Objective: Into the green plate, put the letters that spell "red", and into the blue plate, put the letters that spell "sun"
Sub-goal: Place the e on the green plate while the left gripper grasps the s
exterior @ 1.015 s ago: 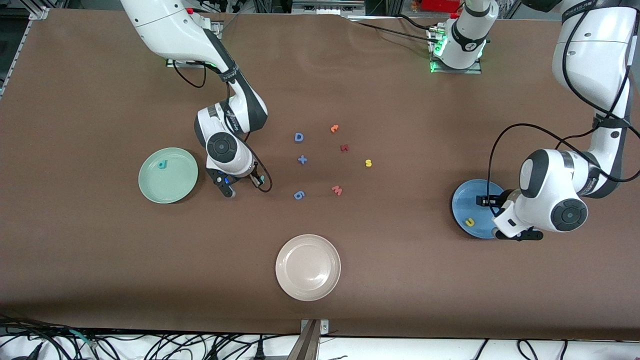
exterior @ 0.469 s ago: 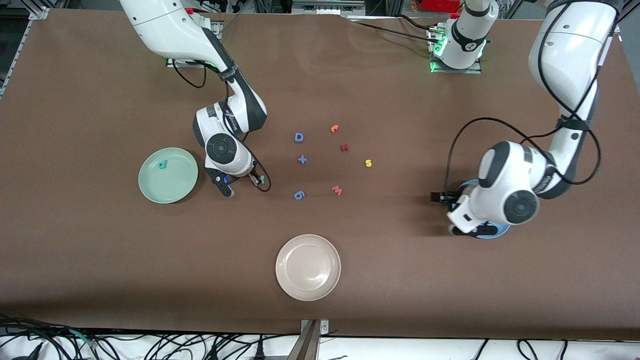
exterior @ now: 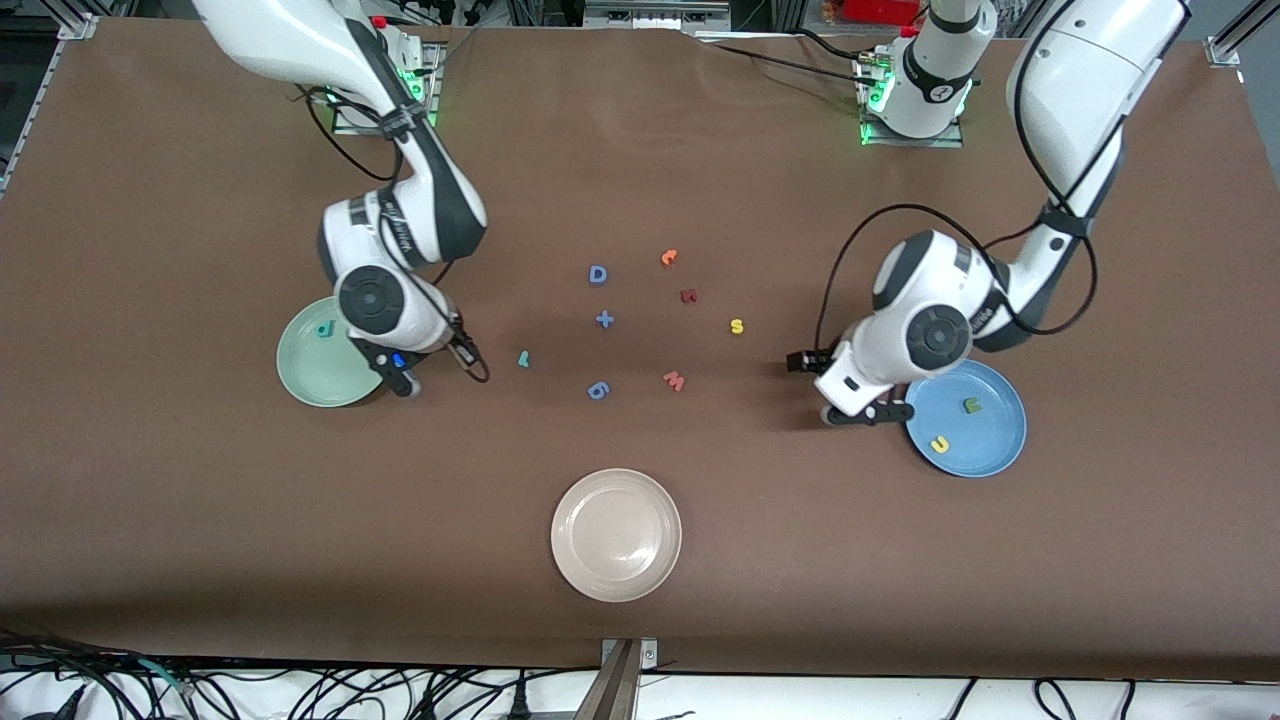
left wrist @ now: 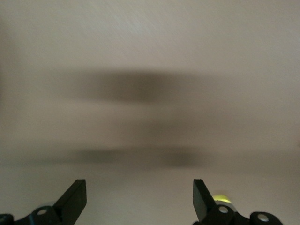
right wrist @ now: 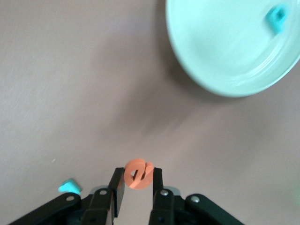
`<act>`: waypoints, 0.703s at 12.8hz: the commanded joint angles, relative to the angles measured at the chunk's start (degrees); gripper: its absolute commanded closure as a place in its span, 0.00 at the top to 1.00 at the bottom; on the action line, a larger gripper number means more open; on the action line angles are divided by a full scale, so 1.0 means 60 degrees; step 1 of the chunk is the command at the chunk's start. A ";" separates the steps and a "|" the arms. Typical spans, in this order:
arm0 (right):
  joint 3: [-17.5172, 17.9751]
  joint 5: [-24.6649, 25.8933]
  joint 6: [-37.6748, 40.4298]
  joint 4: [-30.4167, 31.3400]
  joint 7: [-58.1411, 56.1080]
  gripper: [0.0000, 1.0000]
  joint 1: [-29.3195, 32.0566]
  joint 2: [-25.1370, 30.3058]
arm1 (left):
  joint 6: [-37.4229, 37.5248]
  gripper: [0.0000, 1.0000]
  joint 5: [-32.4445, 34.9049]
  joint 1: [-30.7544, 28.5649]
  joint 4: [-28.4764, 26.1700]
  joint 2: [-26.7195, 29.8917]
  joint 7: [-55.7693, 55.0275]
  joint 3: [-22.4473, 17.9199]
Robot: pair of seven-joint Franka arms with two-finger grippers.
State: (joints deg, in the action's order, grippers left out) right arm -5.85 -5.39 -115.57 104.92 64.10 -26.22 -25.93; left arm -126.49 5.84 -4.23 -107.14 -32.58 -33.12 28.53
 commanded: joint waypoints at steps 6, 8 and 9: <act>-0.2042 -0.0127 0.0412 0.0791 -0.4778 0.06 0.0590 0.0016 | -0.1929 1.00 0.1605 0.1569 -0.1361 0.0070 -0.4220 0.0181; -0.2042 -0.0127 -0.0552 0.1449 -0.5087 0.06 0.0679 -0.0130 | -0.2032 1.00 0.1605 0.1745 -0.1347 -0.0062 -0.4294 0.0181; -0.2042 -0.0127 -0.1123 0.1786 -0.5103 0.06 0.0679 -0.0146 | -0.2193 0.99 0.1620 0.1745 -0.1347 -0.0135 -0.4367 0.0166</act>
State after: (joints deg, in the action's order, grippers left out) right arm -18.31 -5.39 -117.17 111.80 34.74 -21.68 -26.87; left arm -137.90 13.45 5.72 -115.02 -33.03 -57.19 29.91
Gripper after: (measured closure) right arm 0.718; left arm 0.000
